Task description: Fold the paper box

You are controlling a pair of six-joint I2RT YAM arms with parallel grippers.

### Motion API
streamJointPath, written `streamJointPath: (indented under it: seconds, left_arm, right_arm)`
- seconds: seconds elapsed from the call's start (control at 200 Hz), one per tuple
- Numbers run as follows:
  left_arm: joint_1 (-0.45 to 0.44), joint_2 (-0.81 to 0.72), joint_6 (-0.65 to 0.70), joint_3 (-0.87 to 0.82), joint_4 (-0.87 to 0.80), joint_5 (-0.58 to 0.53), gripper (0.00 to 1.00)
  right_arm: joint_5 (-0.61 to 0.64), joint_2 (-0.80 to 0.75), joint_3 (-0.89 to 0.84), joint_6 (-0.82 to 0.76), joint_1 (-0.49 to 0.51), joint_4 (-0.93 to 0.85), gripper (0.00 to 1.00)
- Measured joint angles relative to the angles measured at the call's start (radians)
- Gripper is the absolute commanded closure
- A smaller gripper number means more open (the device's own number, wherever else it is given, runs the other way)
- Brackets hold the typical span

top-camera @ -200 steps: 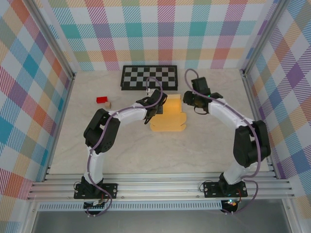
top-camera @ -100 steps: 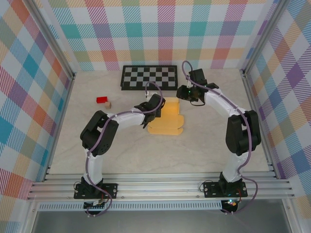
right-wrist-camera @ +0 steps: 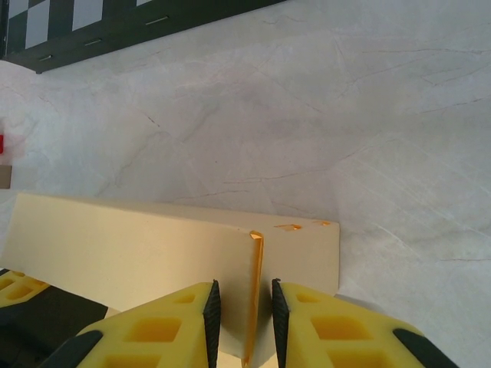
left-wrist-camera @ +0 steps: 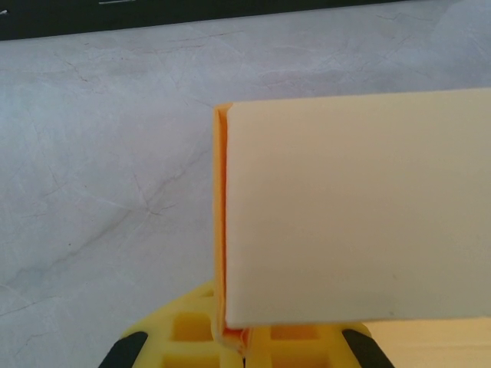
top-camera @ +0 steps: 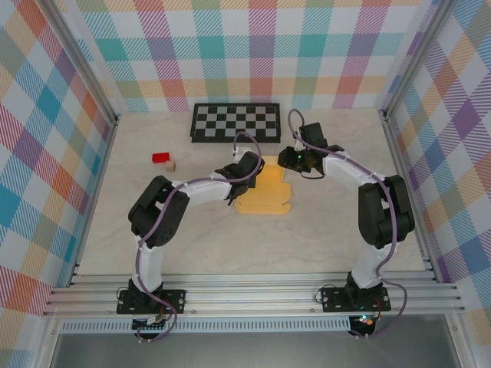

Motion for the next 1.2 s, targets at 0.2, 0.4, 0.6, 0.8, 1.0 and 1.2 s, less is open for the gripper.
streamJointPath:
  seconds: [0.2,0.4,0.6,0.8,1.0,1.2]
  left_arm:
    - [-0.002,-0.016,0.029,-0.009,-0.056,0.094,0.67]
    - [-0.005,-0.078,0.058,-0.013,-0.130,0.177,0.66]
    - [-0.001,-0.201,0.060,-0.023,-0.192,0.214,0.63]
    - [0.089,-0.346,0.033,-0.069,-0.238,0.328,0.65]
    - [0.245,-0.361,-0.022,-0.077,-0.168,0.509,0.62]
    - [0.245,-0.237,-0.086,-0.050,-0.084,0.621,0.58]
  right_arm:
    - [0.013,-0.001,0.000,0.000,0.000,0.000,0.73]
    - [0.028,-0.005,-0.003,0.001,0.000,0.000,0.73]
    - [0.037,-0.014,-0.014,0.002,0.000,0.000,0.73]
    - [0.045,-0.016,-0.014,0.000,0.000,-0.001,0.73]
    - [0.053,-0.020,-0.014,-0.005,0.001,-0.007,0.73]
    - [0.053,-0.020,-0.014,-0.015,0.001,-0.008,0.73]
